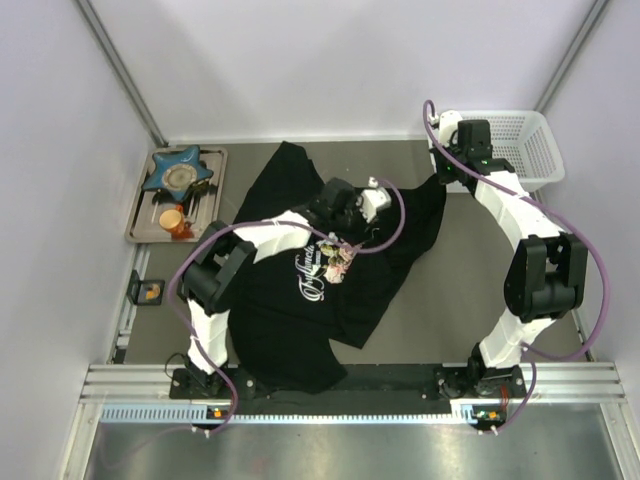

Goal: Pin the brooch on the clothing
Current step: Flatten out the clothes at the center of the board.

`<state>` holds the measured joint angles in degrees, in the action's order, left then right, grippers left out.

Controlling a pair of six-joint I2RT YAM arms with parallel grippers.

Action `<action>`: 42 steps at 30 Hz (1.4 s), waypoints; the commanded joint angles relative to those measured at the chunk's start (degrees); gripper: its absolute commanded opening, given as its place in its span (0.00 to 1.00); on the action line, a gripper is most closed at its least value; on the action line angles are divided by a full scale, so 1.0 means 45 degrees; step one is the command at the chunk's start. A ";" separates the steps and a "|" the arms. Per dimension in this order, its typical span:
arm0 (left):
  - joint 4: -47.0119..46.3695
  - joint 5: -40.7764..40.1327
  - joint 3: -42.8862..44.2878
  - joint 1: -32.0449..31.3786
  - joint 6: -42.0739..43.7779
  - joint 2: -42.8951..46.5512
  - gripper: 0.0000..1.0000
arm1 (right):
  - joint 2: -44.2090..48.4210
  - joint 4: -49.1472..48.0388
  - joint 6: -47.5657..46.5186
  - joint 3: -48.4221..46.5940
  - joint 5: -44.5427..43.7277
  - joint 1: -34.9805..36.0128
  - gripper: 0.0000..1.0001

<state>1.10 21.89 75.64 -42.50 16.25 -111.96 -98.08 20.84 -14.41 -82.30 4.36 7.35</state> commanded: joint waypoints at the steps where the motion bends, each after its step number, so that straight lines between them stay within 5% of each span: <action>1: 0.0186 0.0857 0.0539 0.0421 -0.2692 0.0132 0.36 | -0.0137 -0.0178 -0.0136 -0.0363 -0.0090 0.0084 0.00; 5: -0.1046 0.0430 -0.1493 0.0324 -0.2187 0.1829 0.45 | -0.0196 -0.0178 -0.0137 -0.0363 -0.0090 0.0084 0.00; 11: -0.0381 -0.0019 -0.2393 -0.1002 -0.0118 0.2497 0.45 | -0.0293 -0.0178 -0.0137 -0.0382 -0.0090 0.0046 0.00; 30: 0.0145 -0.1153 -0.0910 -0.2547 0.0842 0.0115 0.50 | -0.0333 -0.0178 -0.0293 -0.0343 -0.0422 0.0065 0.00; 42: -0.0577 -0.0588 -0.1203 -0.2567 0.0256 0.0681 0.05 | -0.0333 -0.0178 -0.0332 -0.0265 -0.0442 -0.0091 0.00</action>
<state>1.85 16.91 69.56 -53.93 18.37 -111.92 -99.57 20.88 -15.42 -82.30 2.83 7.31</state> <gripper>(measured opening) 0.146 0.003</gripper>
